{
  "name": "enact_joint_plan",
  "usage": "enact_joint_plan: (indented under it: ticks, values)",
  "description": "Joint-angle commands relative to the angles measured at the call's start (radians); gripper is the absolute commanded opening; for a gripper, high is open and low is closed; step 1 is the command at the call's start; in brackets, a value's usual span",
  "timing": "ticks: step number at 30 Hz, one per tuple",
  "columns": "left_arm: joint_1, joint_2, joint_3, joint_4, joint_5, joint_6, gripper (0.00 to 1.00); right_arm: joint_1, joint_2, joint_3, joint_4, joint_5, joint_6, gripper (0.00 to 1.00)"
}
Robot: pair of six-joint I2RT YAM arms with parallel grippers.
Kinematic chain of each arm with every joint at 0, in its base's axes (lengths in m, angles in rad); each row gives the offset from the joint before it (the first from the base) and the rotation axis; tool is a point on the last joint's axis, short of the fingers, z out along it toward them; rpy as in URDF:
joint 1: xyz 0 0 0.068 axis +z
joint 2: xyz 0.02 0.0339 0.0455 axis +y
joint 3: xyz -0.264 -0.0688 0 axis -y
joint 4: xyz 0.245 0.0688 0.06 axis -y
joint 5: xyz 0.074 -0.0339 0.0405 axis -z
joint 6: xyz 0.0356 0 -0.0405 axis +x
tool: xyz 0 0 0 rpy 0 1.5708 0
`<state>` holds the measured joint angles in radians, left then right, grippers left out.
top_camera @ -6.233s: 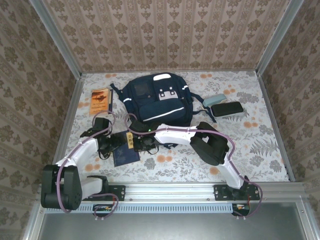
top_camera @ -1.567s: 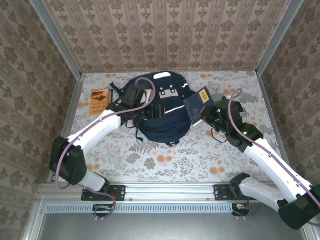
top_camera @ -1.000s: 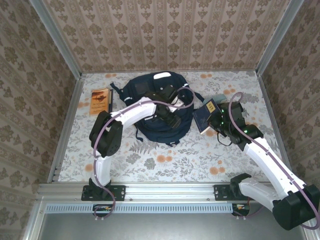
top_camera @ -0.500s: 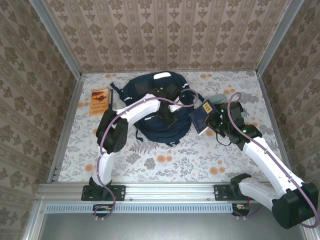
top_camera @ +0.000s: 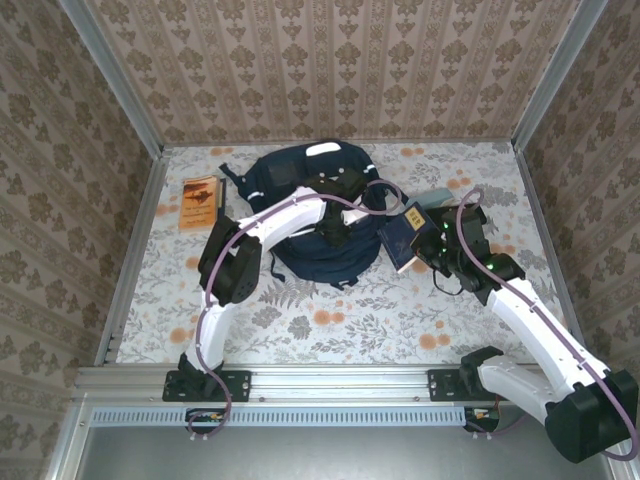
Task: Pack books, pencil case, and school supplies into a backpack
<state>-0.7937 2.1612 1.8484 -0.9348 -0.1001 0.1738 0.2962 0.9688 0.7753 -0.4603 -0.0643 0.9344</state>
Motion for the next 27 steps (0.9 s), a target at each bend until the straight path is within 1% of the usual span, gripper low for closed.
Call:
enact_joint_plan:
  ticks: [1,5,8,12,14,16,18,20,22,25,27]
  values:
    - [0.0,-0.045,0.026,0.012,-0.08,-0.004,0.18,-0.005,-0.031,-0.005,0.01,-0.008,0.013,0.05]
    - [-0.011,-0.116,0.007,0.064,-0.127,-0.009,0.08,-0.005,-0.048,-0.007,-0.002,-0.009,0.015,0.05]
    - [-0.023,-0.185,-0.024,0.135,-0.191,-0.008,0.04,-0.005,-0.065,-0.011,-0.009,-0.005,0.018,0.05]
    - [-0.039,-0.266,-0.069,0.255,-0.298,-0.007,0.03,-0.004,-0.093,-0.013,-0.021,-0.006,0.018,0.05]
    - [-0.038,-0.307,-0.103,0.347,-0.395,-0.026,0.03,-0.006,-0.113,-0.012,-0.026,-0.006,0.017,0.05]
    - [-0.023,-0.335,-0.141,0.415,-0.46,-0.06,0.03,-0.006,-0.128,-0.01,-0.029,-0.006,0.004,0.05]
    - [-0.011,-0.353,-0.146,0.436,-0.463,-0.109,0.03,-0.006,-0.135,-0.003,-0.04,-0.005,-0.013,0.05]
    - [-0.017,-0.37,-0.162,0.488,-0.443,-0.107,0.02,-0.005,-0.136,0.001,-0.04,-0.021,-0.02,0.05]
    - [-0.024,-0.369,-0.147,0.505,-0.44,-0.099,0.01,-0.005,-0.136,-0.003,-0.027,-0.045,-0.019,0.05]
    - [-0.025,-0.35,-0.102,0.495,-0.468,-0.101,0.0,-0.003,-0.15,-0.022,0.01,-0.08,-0.002,0.05]
    - [-0.025,-0.344,-0.087,0.495,-0.484,-0.111,0.0,-0.003,-0.178,-0.043,0.037,-0.081,0.015,0.04]
